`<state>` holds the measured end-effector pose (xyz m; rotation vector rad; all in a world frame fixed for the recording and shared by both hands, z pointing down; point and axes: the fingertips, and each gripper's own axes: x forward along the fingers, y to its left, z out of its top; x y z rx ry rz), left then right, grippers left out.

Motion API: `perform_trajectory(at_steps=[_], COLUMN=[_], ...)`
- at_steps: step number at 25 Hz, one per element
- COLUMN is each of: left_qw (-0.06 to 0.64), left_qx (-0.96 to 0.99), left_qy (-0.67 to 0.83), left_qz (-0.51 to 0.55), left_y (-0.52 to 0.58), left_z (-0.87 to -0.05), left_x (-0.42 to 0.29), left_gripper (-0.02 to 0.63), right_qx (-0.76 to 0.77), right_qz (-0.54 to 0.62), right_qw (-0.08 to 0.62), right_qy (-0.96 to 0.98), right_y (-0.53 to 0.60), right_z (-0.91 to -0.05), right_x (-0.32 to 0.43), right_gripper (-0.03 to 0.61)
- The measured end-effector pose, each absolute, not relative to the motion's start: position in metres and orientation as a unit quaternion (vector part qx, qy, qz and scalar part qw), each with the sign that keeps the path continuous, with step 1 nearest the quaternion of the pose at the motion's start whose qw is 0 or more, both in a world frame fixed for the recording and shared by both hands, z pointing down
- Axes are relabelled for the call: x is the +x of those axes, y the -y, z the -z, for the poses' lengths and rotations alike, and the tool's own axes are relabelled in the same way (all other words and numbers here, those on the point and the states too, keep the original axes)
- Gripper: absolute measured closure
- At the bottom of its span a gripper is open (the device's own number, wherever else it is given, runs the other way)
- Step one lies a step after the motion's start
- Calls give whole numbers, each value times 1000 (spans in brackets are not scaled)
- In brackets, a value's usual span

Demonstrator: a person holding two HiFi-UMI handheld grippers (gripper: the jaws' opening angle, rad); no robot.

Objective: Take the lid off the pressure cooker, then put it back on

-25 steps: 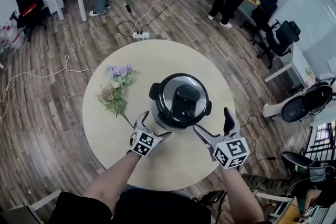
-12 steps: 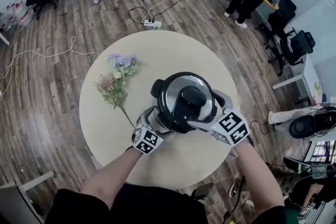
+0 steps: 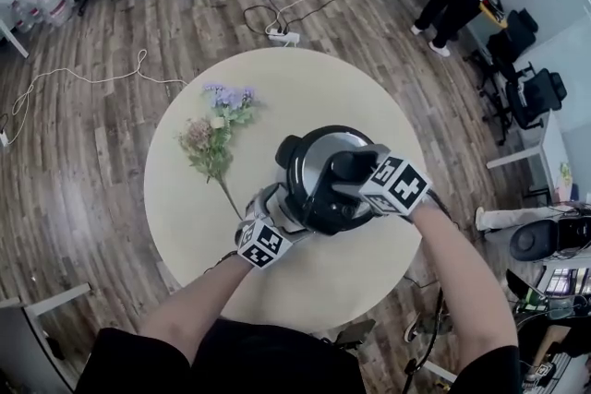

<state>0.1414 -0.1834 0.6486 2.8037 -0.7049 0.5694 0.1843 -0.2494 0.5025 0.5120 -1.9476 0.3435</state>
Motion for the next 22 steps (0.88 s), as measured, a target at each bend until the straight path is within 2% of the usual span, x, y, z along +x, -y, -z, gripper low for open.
perform_trajectory(at_steps=[1,10,18,22], left_qw=[98,100,103,104], left_qx=[947,945,944,944], left_qy=[239,242,244,241], left_qz=[-192,-196,-198,-200], left_y=[184,183,184,182], left_z=[-648,-653,-652,-651], left_x=[141,141,140,143], left_gripper=[21,21,21,21], right_qx=[216,244,431,439], right_qz=[-145,-192,-331,-333], right_qw=[527,557,488,486], right_qy=[809,770,683,678], right_y=[251,253,267,265], right_z=[-504,-512,-510,-509], right_x=[185,188,197,201], right_gripper=[289,285,284,278])
